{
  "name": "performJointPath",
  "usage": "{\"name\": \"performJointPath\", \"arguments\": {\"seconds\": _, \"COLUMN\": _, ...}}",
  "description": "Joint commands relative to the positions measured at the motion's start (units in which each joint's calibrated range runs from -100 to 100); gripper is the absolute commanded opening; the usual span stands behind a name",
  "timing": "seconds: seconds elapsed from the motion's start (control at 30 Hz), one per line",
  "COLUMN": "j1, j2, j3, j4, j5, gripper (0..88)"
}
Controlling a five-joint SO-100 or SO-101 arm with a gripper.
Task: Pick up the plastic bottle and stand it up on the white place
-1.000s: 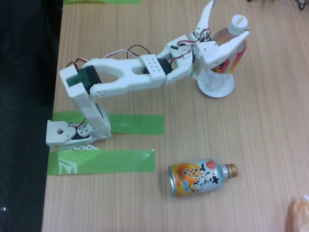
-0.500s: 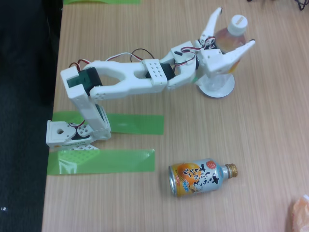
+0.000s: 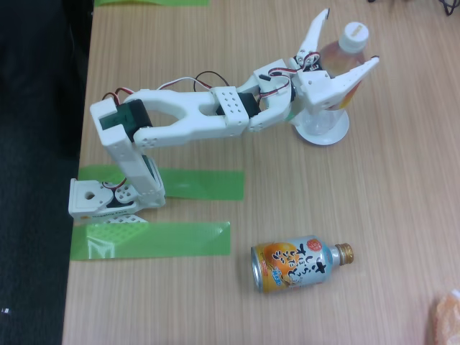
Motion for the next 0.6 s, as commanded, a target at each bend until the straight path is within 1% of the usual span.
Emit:
{"name": "performJointPath", "arguments": {"seconds": 0.0, "j1": 0.21, "j2": -1.04, "j3": -3.64, "j4": -0.59, "j5": -0.17, "gripper": 47.8}}
{"name": "performJointPath", "arguments": {"seconds": 0.33, "j1": 0.21, "j2": -1.38, "j3": -6.72, "j4": -0.51, "j5": -0.12, "gripper": 47.8}}
{"name": "performJointPath", "arguments": {"seconds": 0.57, "j1": -0.45, "j2": -9.44, "j3": -6.54, "j4": -0.16, "j5": 0.04, "gripper": 47.8}}
